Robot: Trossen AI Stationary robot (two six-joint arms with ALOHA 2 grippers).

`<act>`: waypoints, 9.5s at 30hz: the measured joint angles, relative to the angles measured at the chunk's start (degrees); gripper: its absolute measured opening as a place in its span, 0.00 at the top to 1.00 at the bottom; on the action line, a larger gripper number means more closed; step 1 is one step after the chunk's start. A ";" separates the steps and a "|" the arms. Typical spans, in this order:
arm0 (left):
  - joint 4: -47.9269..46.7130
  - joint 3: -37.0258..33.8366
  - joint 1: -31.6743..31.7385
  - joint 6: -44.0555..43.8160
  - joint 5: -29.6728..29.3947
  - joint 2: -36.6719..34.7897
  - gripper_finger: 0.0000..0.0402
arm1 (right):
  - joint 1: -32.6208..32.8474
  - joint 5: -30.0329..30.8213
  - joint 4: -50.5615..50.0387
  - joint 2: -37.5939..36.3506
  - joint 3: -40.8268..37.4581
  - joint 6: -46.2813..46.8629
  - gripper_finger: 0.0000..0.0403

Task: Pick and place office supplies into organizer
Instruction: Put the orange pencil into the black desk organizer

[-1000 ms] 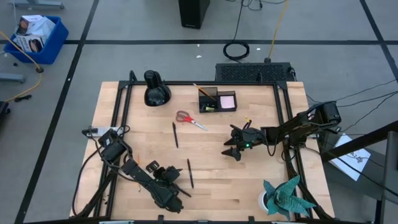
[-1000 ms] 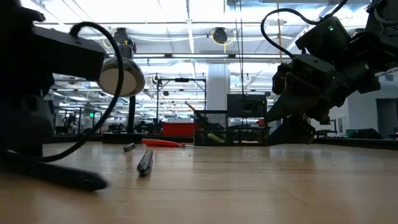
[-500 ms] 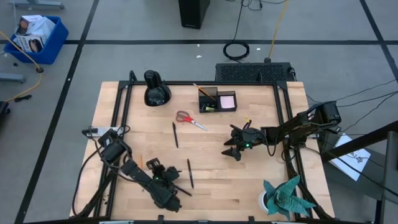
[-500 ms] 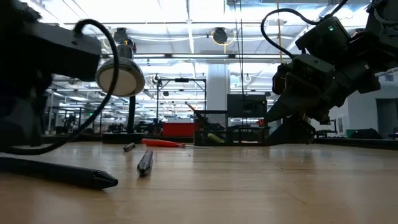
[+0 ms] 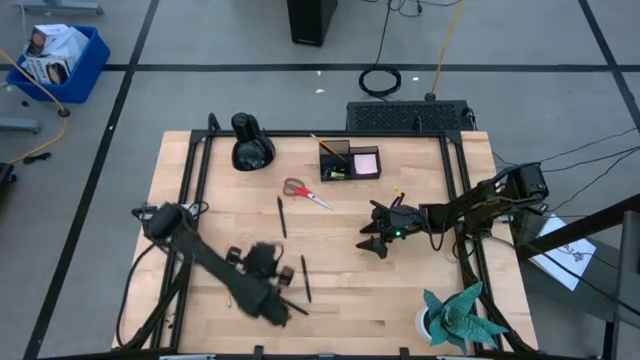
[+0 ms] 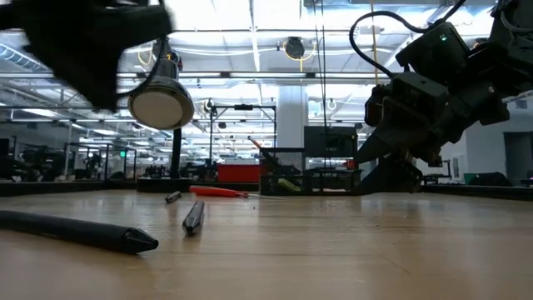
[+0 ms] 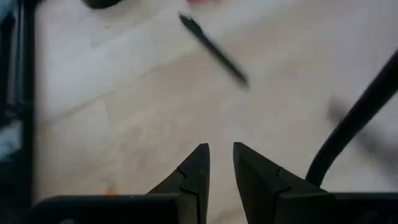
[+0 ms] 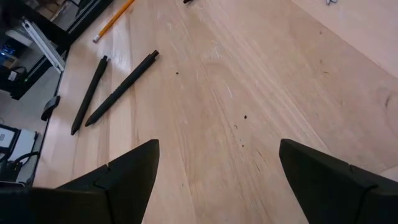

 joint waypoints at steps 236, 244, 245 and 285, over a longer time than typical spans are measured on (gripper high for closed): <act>24.04 -17.84 -13.04 -36.71 4.16 0.54 0.98 | -0.02 0.00 -0.04 -0.01 0.00 0.15 0.19; 23.90 -17.73 -11.20 -34.98 2.32 -0.33 0.97 | 0.00 0.00 -0.04 -0.01 0.00 0.15 0.19; 23.85 -17.73 -11.13 -34.96 2.00 -0.44 0.98 | -0.02 0.00 -0.04 -0.01 0.00 0.15 0.19; 50.32 -17.75 1.96 -11.97 -4.89 -9.21 0.98 | 0.00 0.21 2.52 -0.01 0.02 5.25 0.19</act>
